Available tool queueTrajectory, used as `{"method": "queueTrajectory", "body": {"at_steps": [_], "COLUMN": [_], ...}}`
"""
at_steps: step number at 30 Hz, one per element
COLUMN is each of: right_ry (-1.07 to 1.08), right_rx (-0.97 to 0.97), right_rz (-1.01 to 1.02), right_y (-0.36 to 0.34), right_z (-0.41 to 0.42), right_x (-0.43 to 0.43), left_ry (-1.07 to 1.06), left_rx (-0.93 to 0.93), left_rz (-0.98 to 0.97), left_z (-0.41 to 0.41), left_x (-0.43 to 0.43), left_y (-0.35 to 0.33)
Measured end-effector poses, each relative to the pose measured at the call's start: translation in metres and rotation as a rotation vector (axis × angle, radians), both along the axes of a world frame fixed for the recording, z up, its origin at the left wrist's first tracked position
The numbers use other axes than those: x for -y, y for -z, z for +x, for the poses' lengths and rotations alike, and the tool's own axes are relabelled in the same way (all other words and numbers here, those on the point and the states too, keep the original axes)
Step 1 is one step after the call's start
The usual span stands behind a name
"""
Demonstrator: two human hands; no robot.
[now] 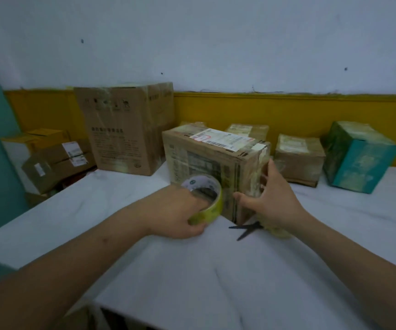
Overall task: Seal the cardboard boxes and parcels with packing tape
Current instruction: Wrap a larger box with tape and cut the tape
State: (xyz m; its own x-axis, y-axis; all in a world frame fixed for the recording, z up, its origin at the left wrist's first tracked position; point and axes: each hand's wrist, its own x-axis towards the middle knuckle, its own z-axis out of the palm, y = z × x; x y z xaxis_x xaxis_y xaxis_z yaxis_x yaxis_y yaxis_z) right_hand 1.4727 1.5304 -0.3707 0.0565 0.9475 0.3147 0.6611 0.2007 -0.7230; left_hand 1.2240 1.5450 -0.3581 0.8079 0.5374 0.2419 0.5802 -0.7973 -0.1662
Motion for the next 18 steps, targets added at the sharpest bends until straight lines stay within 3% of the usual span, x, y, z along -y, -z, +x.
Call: {"method": "queueTrajectory", "body": {"at_steps": [4, 7, 9, 14, 18], "right_ry": [-0.048, -0.056, -0.064, -0.088, -0.101], "right_rx": [0.019, 0.043, 0.048, 0.063, 0.071], "right_rz": [-0.022, -0.034, -0.048, -0.083, -0.100], "right_y": [-0.007, -0.006, -0.005, -0.010, -0.012], "right_z": [0.032, 0.058, 0.072, 0.095, 0.108], "right_x": [0.016, 0.027, 0.032, 0.038, 0.038], "left_ry": [0.012, -0.201, -0.304, -0.141, -0.162], "left_rx": [-0.159, -0.133, -0.156, -0.132, -0.133], "left_rz": [0.066, 0.161, 0.113, -0.149, 0.057], "left_z": [0.018, 0.007, -0.001, -0.018, -0.024], "left_x": [0.012, 0.001, -0.007, -0.010, -0.012], "left_y": [-0.019, -0.041, -0.051, -0.046, -0.040]}}
